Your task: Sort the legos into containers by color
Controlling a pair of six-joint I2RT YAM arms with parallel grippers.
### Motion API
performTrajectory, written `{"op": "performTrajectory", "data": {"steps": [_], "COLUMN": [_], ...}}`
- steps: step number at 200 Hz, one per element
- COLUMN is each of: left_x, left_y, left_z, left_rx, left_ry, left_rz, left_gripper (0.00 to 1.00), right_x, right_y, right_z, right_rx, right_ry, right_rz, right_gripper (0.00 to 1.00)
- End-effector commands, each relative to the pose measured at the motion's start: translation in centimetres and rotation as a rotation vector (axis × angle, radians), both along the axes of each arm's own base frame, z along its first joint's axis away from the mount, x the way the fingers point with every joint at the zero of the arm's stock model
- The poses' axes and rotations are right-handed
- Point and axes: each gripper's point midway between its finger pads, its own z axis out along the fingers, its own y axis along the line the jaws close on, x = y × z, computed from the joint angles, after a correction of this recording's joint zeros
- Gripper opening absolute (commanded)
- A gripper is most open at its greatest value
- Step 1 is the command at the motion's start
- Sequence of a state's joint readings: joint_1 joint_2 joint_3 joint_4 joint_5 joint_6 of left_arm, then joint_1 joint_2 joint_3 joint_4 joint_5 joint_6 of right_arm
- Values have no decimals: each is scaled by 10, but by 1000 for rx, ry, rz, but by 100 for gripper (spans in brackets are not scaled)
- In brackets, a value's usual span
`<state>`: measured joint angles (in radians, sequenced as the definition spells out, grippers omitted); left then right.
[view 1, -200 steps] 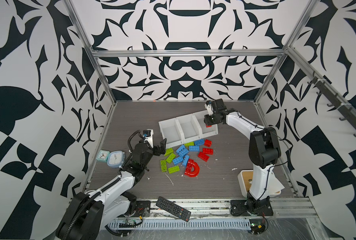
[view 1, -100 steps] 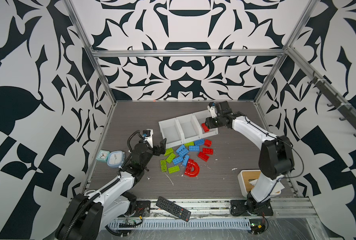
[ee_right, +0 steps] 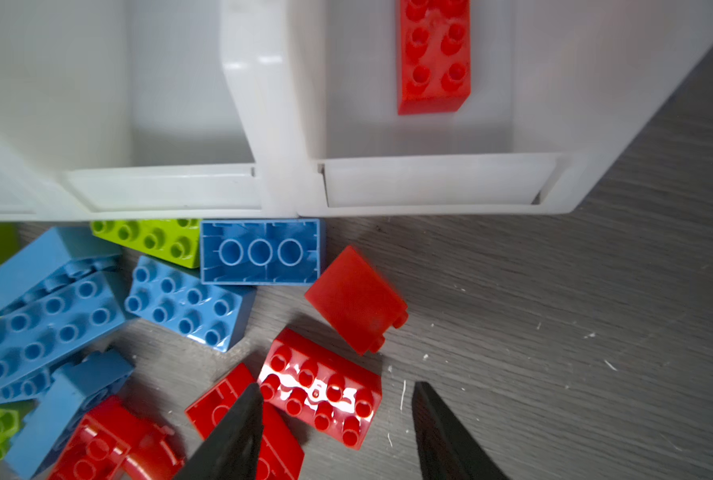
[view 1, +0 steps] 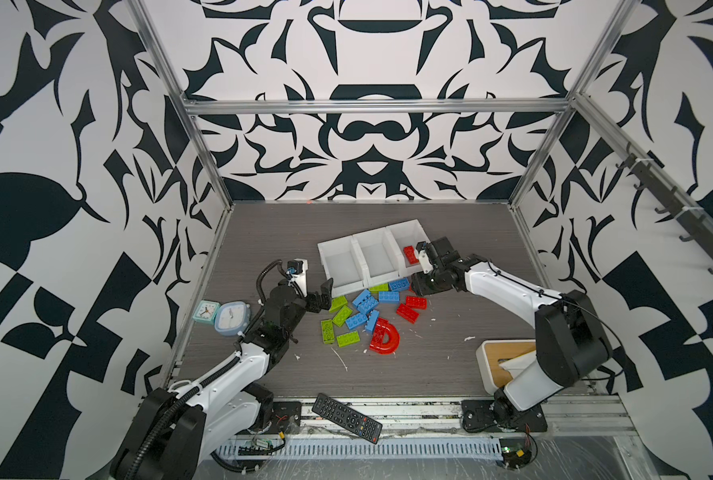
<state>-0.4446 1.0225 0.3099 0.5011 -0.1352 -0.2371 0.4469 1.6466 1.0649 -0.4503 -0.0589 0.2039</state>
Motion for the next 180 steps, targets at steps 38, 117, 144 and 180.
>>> {"op": "performTrajectory", "data": {"steps": [38,117,144,180], "left_x": [6,8,10,10], "left_y": [2,4,8,8], "left_z": [8,6,3,3], "left_rx": [13,16,28,25], "left_ry": [-13,-9,0,1], "left_rz": [22,35,61,61], "left_gripper": [100,100,100,100], "right_x": [28,37,38,36], "right_y": [10,9,9,7], "right_z": [1,-8,-14,-20], "right_rx": [-11,-47,-55,-69], "right_ry": [-34,-37,-29,-23], "right_rz": [-2,-3,-3,1], "right_gripper": [62,63,63,61]}}
